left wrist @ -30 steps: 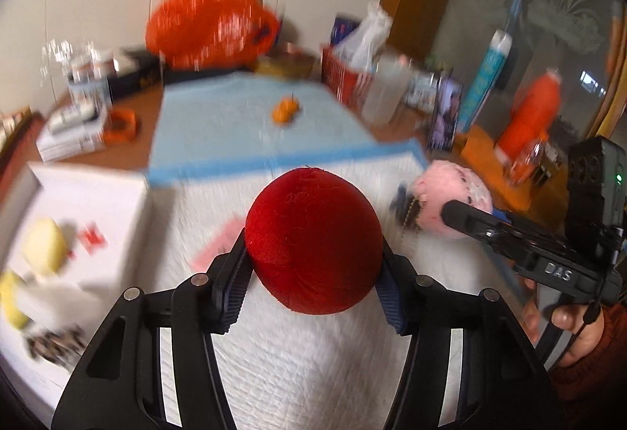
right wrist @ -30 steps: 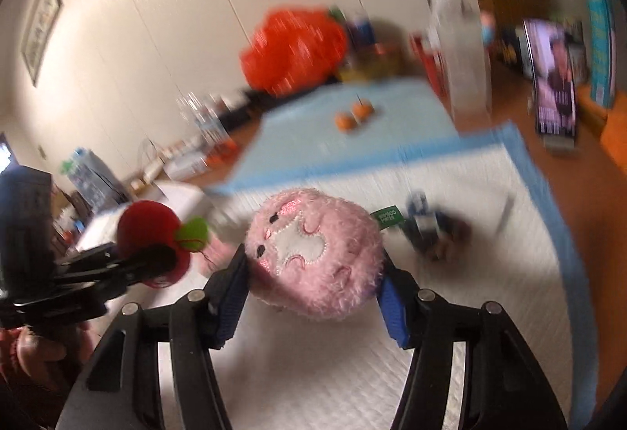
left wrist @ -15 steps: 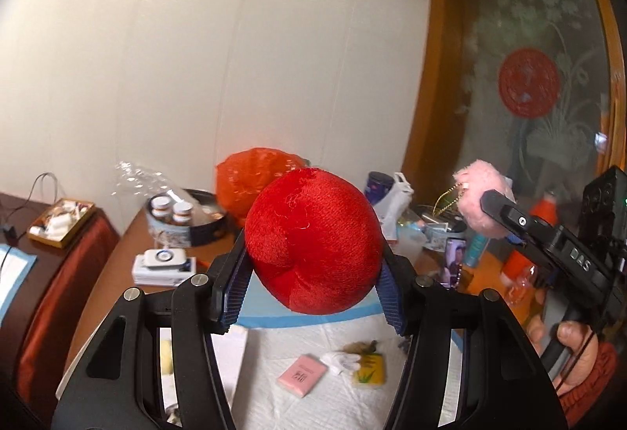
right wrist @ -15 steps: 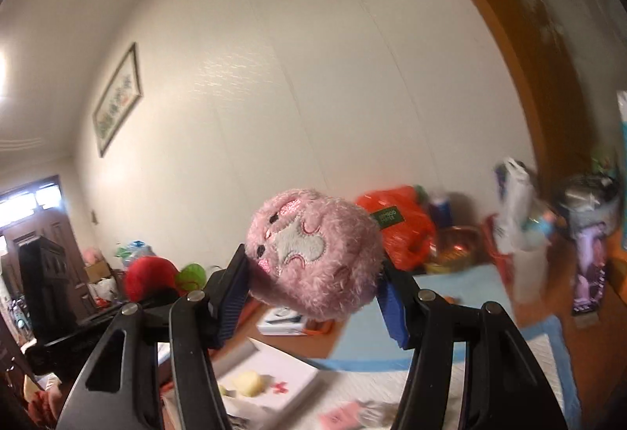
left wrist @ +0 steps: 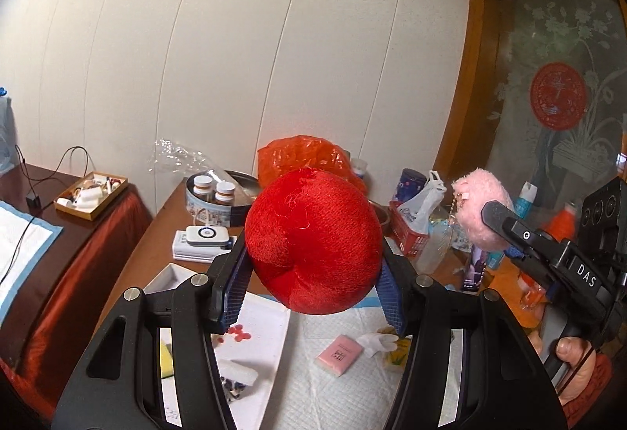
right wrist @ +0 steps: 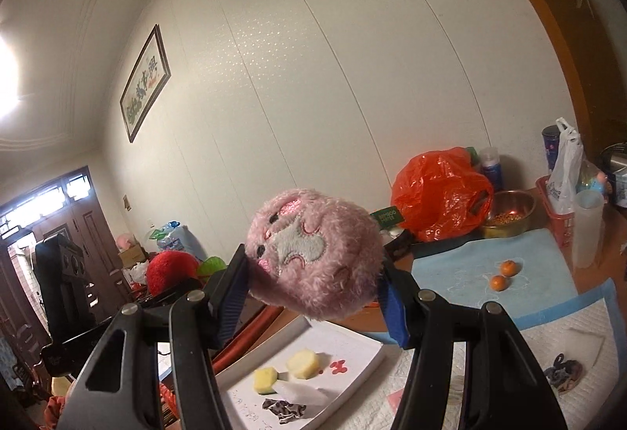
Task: Organize soft objects
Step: 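Lift and carry the red plush and pink plush with both tools toward the white box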
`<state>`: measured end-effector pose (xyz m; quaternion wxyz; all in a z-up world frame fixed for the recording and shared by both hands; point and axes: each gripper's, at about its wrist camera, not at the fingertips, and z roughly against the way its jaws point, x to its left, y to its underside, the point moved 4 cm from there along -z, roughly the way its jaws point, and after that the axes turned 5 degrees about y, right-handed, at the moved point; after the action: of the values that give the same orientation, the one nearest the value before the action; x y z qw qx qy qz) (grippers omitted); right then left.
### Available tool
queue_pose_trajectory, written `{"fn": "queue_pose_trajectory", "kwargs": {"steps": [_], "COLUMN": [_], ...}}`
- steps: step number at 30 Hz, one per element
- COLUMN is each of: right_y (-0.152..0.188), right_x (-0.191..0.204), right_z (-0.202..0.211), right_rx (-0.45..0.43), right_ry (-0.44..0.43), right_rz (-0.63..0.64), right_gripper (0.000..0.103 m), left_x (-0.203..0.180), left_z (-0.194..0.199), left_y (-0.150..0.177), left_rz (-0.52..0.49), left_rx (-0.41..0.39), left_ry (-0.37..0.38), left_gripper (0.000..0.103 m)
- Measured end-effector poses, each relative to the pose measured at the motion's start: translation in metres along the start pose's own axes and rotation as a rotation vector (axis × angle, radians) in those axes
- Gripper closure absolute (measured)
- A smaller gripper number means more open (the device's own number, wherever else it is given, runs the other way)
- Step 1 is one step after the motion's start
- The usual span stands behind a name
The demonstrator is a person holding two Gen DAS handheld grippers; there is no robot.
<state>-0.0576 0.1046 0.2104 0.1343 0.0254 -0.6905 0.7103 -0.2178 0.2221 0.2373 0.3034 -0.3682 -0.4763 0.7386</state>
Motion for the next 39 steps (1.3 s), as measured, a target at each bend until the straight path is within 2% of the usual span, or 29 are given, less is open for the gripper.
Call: {"fn": "queue_pose_trajectory", "kwargs": {"steps": [39], "right_y": [0.023], "right_x": [0.045], "right_z": [-0.035], "right_rx": [0.093], "right_ry": [-0.043], "right_rz": [0.037], "right_gripper": [0.043], "left_x": [0.06], "left_z": [0.015], "left_y": [0.016], "left_rz": [0.071], "left_rx": [0.032], "left_ry": [-0.054], "left_gripper": [0.046]}}
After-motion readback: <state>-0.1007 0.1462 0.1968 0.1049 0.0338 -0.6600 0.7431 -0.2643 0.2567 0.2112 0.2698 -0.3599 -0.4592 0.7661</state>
